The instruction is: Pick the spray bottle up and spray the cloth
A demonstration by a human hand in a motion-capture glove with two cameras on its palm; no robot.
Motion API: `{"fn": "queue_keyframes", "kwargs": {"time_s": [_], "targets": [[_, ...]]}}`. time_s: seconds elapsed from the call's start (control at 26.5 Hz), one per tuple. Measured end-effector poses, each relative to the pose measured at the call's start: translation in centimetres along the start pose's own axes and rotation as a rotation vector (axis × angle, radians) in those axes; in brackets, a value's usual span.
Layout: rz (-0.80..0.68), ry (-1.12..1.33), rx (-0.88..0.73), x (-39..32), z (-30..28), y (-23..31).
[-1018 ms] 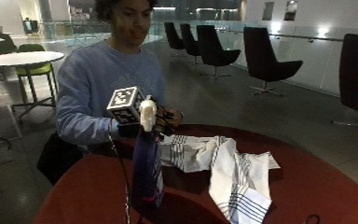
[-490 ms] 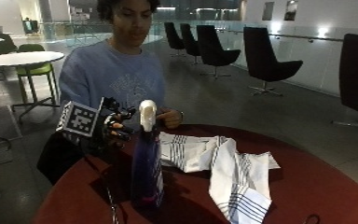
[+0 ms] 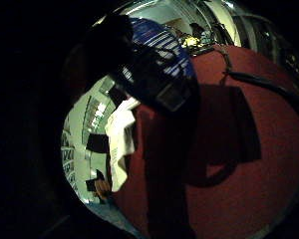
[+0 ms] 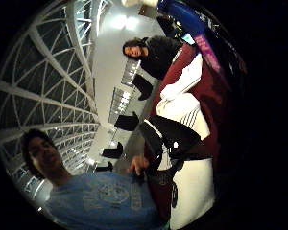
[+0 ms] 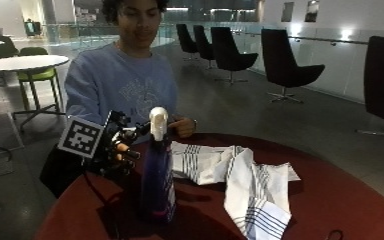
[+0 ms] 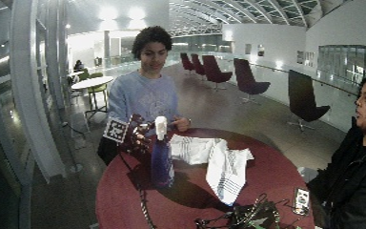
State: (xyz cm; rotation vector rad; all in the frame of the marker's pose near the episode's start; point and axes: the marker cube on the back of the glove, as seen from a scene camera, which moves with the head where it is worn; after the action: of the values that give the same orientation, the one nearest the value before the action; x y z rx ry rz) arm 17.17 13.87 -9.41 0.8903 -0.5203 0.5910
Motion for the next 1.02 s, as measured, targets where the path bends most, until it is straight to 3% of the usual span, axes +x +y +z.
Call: {"fn": "queue_keyframes", "kwargs": {"time_s": [0.19,0.41,1.02], "targets": [[0.063,0.0,0.085,2.2,1.1,-4.2],[0.1,-0.027,0.07,3.9,2.5,-7.5],[0.058,-0.025,0.131,4.7,4.2,-9.1]]}}
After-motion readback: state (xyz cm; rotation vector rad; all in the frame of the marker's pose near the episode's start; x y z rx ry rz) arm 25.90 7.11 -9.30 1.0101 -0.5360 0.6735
